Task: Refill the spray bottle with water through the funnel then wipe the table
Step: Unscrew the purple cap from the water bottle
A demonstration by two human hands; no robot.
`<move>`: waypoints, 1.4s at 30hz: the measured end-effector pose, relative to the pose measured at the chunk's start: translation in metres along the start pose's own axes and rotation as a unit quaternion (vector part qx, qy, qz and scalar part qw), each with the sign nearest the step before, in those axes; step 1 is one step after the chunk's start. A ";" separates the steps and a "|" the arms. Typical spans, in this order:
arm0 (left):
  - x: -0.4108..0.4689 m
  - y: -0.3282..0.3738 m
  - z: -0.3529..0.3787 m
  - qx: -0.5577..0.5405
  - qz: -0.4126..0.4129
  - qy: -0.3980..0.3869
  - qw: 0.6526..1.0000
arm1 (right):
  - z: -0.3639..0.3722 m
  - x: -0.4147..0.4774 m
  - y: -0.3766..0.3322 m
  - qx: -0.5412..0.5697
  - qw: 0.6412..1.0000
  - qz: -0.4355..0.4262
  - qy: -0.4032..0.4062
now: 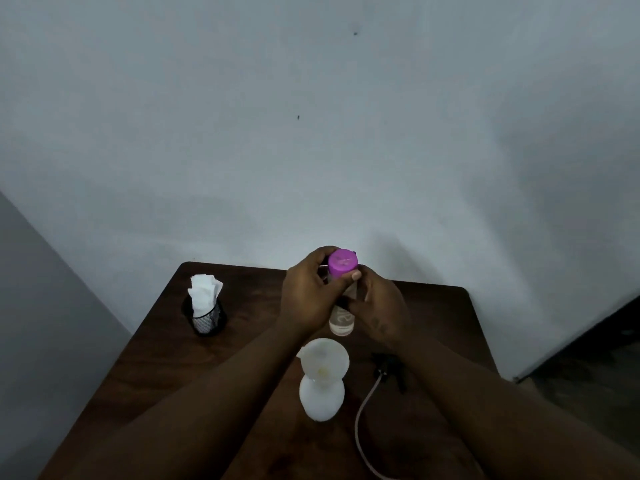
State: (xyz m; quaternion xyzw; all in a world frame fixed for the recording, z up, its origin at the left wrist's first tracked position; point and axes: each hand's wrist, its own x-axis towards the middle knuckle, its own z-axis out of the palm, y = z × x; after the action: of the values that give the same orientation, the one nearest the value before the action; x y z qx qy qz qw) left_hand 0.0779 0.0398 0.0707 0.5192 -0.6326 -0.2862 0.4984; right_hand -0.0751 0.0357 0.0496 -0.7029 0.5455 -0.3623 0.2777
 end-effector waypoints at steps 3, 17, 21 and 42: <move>-0.010 0.017 0.012 -0.017 -0.002 0.006 1.000 | -0.015 -0.017 0.000 -0.013 0.999 -0.003 0.033; -0.048 0.068 0.041 -0.075 -0.070 -0.027 0.994 | -0.047 -0.072 0.006 -0.068 0.992 0.015 0.108; -0.058 0.066 0.033 -0.127 -0.064 -0.095 0.985 | -0.052 -0.083 0.008 -0.043 0.994 0.015 0.099; -0.071 0.074 0.031 -0.122 -0.067 -0.058 0.989 | -0.057 -0.099 -0.002 -0.034 0.995 0.019 0.089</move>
State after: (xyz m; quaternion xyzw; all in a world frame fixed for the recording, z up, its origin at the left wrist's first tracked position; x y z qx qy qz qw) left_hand 0.0187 0.1237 0.1018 0.4786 -0.5844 -0.4234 0.5001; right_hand -0.1338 0.1321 0.0640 -0.6664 0.5932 -0.3995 0.2109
